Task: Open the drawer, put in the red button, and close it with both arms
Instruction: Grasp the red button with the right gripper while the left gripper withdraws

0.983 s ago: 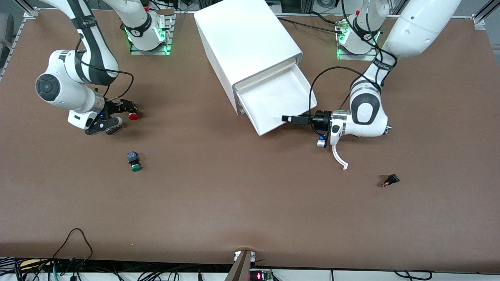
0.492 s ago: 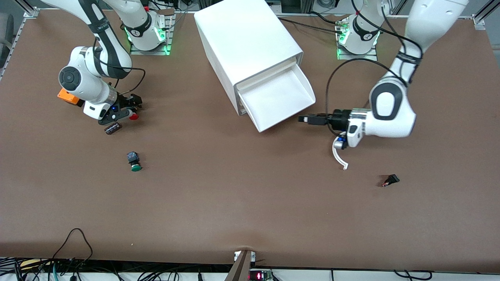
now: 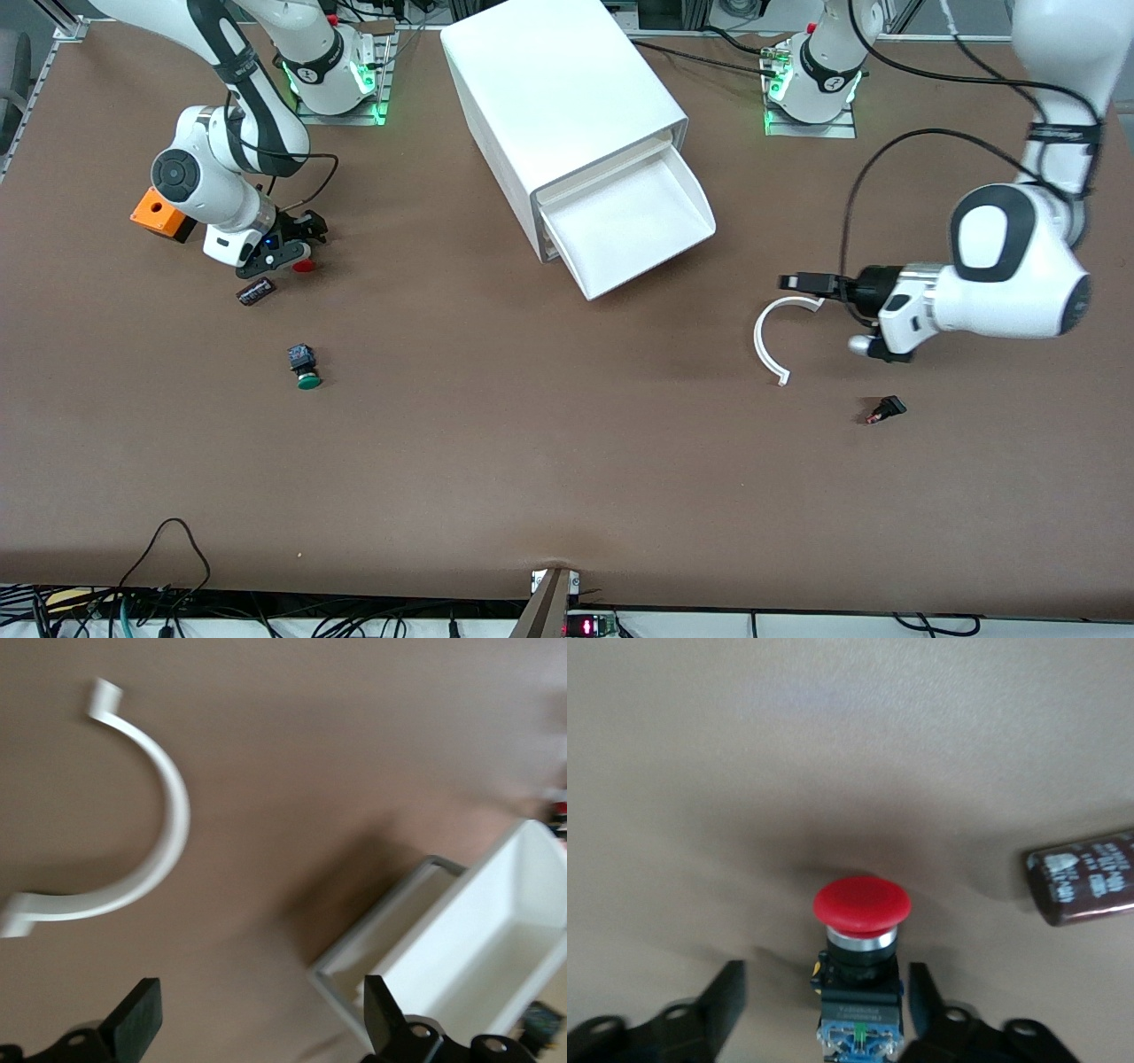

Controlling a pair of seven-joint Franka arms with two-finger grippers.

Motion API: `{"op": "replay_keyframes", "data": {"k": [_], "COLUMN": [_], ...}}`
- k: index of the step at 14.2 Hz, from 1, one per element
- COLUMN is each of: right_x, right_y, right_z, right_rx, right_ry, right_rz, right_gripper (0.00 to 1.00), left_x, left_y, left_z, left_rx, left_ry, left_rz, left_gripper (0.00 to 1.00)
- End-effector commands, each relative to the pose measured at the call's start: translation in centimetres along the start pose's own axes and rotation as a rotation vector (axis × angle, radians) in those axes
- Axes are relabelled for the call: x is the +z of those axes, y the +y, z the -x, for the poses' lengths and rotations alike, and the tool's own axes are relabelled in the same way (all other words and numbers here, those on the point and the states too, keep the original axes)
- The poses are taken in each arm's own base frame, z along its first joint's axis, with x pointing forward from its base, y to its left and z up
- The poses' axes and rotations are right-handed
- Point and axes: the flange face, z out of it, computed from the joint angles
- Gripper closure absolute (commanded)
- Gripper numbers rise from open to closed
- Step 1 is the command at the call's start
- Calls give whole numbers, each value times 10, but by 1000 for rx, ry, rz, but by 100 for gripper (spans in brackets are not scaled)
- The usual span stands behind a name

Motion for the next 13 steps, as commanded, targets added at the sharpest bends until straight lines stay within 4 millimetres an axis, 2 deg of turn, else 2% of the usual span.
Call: {"op": "replay_keyframes", "data": {"k": [1,2,5,6,9,11,13], "right_x": [6,7,7,4,-18,-51,-93], "right_y": [8,15,17,19,22,5,-18], "right_z": [11,15,16,14,-7,-49,-89], "right_rx": [-34,-30,-27,-18,18,35,76], "right_ry": [16,14,15,20,62,43,25], "right_rz": [13,13,12,13,28,5,-10], "right_gripper": [31,39,85,98,100,100,100], "left_x": [-56,-71,-109,-113,-109,-96,-97], "left_y": [15,19,22,21,24,34,29], "left_z": [14,15,12,12,11,14,15], "left_rx": [87,107,92,95,145,143,131], "left_ry": [39,51,110,108,85,21,15], "left_rz": [-260,-341,-516,-570,-593,-591,-584], "left_gripper": [0,0,0,0,0,0,0]}}
